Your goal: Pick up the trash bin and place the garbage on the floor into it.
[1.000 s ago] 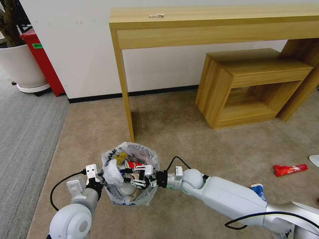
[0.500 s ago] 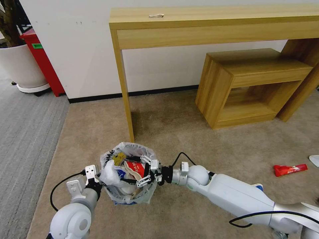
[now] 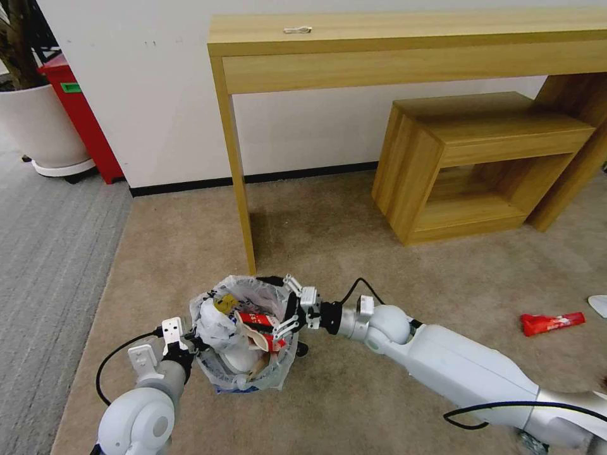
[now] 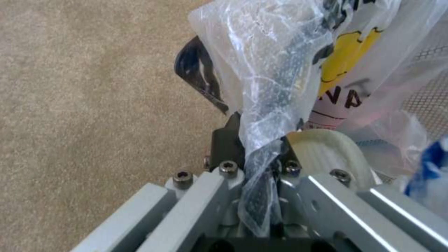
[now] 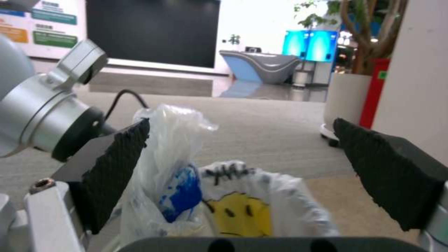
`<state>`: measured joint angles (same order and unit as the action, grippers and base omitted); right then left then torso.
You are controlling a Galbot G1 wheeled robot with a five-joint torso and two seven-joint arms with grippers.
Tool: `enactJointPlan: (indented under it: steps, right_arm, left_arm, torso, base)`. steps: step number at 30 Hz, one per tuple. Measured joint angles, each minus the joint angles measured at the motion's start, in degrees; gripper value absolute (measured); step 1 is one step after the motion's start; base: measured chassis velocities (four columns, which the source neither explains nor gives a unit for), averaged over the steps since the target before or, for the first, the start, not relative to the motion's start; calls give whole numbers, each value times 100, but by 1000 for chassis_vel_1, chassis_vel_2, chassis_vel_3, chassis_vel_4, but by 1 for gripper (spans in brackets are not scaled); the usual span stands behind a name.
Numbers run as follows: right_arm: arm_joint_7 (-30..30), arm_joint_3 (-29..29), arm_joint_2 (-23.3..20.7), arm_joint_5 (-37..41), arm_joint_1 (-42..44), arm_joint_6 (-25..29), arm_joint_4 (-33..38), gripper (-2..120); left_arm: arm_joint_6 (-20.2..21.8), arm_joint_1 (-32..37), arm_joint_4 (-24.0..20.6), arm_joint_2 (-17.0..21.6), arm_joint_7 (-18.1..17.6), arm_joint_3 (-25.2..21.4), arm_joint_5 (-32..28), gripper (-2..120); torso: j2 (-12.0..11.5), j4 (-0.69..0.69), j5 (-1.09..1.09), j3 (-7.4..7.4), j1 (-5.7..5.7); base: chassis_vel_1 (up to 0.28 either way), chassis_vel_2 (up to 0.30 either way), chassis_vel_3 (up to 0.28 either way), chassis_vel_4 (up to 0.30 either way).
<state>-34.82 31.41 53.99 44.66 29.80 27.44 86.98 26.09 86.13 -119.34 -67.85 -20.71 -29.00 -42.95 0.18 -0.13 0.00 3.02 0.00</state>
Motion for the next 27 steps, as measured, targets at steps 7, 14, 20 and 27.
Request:
enactJointPlan:
  steps: [7, 14, 20, 27]
  right_arm:
    - [-27, -488, -137, 68, 174, 34, 54, 100]
    - [-1, -1021, -280, 158, 384, 49, 90, 100]
    - [338, -1629, -439, 198, 659, 53, 151, 100]
    - [539, -2078, -562, 200, 907, 95, 190, 100]
  left_arm:
    - [-23, -74, 162, 49, -4, -61, -3, 0]
    - [-23, -153, 265, 117, -9, -113, 10, 0]
    - [2, -151, 354, 213, 6, -197, 217, 0]
    - [-3, -166, 368, 199, 19, -201, 205, 0]
  torso:
    - [0, 0, 0, 0, 0]
    - [0, 0, 0, 0, 0]
    - [0, 0, 1, 0, 0]
    - [0, 0, -1, 0, 0]
  base:
    - [0, 0, 0, 0]
    - [0, 0, 0, 0]
    - [0, 0, 0, 0]
    - [0, 0, 0, 0]
